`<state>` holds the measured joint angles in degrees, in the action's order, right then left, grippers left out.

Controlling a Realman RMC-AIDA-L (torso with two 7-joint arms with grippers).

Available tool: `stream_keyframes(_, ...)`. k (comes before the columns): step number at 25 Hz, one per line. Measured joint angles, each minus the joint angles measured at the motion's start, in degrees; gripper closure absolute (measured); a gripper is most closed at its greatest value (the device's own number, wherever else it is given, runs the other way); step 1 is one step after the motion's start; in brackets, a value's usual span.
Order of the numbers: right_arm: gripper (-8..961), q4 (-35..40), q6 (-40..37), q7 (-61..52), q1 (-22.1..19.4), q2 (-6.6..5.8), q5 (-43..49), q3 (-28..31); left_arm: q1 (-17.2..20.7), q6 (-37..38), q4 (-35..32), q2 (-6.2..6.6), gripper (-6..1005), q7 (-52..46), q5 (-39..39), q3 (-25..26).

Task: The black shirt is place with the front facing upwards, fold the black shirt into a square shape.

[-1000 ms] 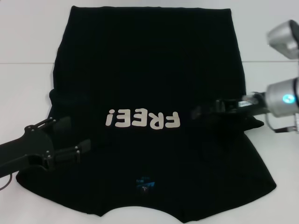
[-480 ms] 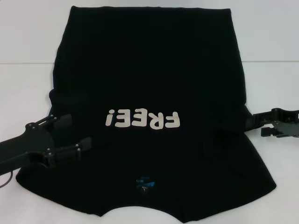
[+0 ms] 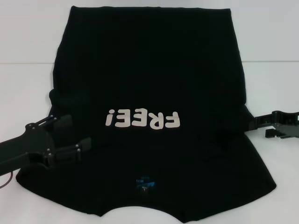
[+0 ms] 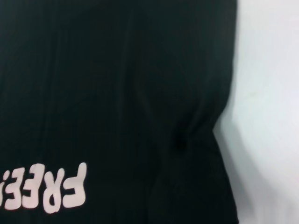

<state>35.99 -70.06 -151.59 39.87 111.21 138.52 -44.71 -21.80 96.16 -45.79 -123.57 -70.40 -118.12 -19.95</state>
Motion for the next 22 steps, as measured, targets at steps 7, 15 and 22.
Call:
stream_keyframes(7, 275, 0.0, 1.8, 0.4, 0.5, 0.87, -0.1, 0.1, 0.1, 0.1, 0.0, 0.00, 55, 0.0, 0.0, 0.1)
stream_keyframes(15, 278, -0.4, 4.6, 0.5, 2.2, 2.48, 0.1, -0.3, 0.2, 0.2, 0.0, 0.00, 54, 0.0, 0.0, 0.1)
stream_keyframes(22, 281, -0.9, 6.9, 2.1, 3.4, 3.59, -2.5, -0.2, 0.4, 0.3, 0.0, -0.06, 54, 0.2, 0.0, 0.1)
